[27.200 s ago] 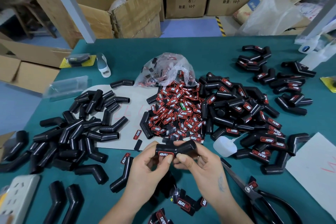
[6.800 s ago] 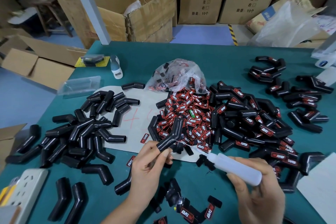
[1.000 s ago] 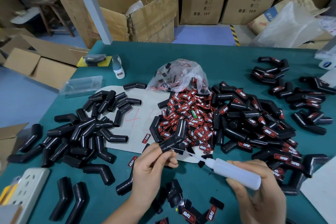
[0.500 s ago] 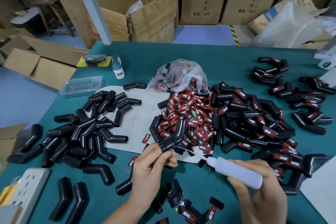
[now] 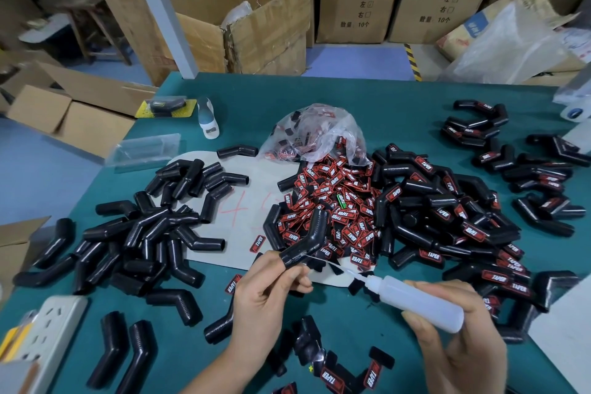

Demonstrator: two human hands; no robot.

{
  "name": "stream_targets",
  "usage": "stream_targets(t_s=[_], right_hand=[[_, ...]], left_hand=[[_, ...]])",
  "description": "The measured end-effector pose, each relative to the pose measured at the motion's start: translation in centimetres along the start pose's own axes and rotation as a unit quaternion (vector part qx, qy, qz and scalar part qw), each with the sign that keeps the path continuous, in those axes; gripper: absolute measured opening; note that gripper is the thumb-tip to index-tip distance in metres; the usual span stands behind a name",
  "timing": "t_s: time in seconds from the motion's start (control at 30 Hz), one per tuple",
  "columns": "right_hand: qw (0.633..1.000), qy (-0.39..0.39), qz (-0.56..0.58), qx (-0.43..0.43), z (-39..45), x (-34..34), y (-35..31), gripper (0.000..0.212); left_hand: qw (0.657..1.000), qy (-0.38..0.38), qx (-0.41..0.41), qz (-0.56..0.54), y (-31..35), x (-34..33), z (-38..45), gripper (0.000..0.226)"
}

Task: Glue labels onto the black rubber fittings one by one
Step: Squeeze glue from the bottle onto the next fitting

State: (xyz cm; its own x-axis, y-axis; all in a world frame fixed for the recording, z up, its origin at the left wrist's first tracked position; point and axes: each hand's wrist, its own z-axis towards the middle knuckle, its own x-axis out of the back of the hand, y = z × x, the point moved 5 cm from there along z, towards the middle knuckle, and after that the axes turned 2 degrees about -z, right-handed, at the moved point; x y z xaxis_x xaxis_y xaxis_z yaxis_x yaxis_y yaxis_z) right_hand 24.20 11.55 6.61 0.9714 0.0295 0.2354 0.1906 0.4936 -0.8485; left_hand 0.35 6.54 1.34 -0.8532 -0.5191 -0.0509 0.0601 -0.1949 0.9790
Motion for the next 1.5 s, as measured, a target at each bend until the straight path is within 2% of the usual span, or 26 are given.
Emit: stream_targets(t_s=[0.13, 0.4, 0.5, 0.7, 1.5], right_hand=[[1.000, -0.004, -0.002, -0.021, 0.02, -0.34, -0.07, 0.031], [1.000, 0.018, -0.016, 0.003, -0.12, 0.31, 0.27, 0.022], [1.000, 0.006, -0.021, 0.011, -0.35, 0.23, 0.36, 0.023], [0.999, 0.029, -0.023, -0.006, 0.28, 0.36, -0.17, 0.030], [0.997, 0.027, -0.069, 0.036, 0.03, 0.25, -0.56, 0.026]], left_hand=[[1.000, -0.003, -0.004, 0.001, -0.14, -0.11, -0.06, 0.026], [1.000, -0.002, -0.014, 0.009, -0.06, -0.07, -0.07, 0.027], [1.000, 0.000, -0.011, 0.005, -0.02, -0.07, -0.10, 0.026], [1.000, -0.002, -0.014, 0.007, -0.06, -0.10, -0.11, 0.025], [0.998, 0.004, -0.035, 0.049, -0.09, 0.09, 0.01, 0.026]])
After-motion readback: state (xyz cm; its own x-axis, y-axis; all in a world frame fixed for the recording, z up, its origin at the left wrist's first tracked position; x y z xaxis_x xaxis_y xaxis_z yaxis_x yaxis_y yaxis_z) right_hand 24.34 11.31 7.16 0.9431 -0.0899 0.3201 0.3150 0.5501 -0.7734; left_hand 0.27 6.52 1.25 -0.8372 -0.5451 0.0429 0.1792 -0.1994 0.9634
